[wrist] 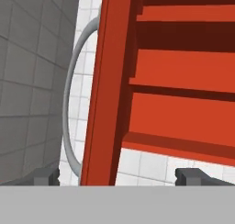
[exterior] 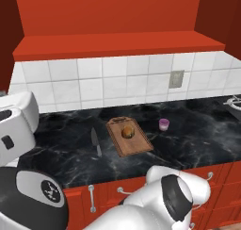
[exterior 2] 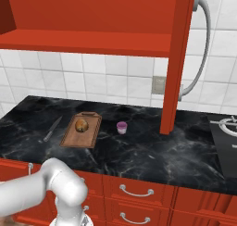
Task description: Pick the bread, place it on the cutting board, pick the jam, place it on the counter, and close the cabinet.
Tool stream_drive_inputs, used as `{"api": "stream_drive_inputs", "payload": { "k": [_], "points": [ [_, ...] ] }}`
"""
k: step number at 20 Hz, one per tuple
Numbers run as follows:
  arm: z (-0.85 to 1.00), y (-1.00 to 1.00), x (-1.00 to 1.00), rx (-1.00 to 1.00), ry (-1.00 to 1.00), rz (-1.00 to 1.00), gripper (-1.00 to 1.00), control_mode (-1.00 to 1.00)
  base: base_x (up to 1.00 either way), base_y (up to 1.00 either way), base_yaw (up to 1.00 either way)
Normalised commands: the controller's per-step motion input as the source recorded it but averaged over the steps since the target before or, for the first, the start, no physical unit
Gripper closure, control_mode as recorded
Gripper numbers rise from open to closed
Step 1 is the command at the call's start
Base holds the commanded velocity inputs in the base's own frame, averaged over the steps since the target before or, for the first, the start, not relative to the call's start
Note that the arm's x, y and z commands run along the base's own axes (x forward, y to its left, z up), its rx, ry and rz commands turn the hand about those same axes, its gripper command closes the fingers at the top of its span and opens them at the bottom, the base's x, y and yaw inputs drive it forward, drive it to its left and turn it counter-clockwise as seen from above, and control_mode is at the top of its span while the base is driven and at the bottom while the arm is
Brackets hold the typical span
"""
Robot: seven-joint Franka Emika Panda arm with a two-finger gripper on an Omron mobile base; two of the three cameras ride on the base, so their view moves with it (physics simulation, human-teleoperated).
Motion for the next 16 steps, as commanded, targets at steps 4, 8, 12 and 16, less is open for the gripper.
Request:
{"api": "stream_drive_inputs", "payload": {
  "k": [4, 8, 12, 16],
  "points": [
    [-0.17, 0.0, 0.23, 0.0, -0.03, 0.0, -1.0, -1.0, 0.0, 0.0, 0.0],
    [-0.04, 0.0, 0.23, 0.0, -0.06, 0.0, -1.0, -1.0, 0.0, 0.0, 0.0],
    [-0.01, 0.0, 0.21, 0.0, -0.07, 0.0, -1.0, -1.0, 0.0, 0.0, 0.0],
    [0.0, 0.0, 0.27, 0.0, -0.08, 0.0, -1.0, -1.0, 0.0, 0.0, 0.0]
  ]
}}
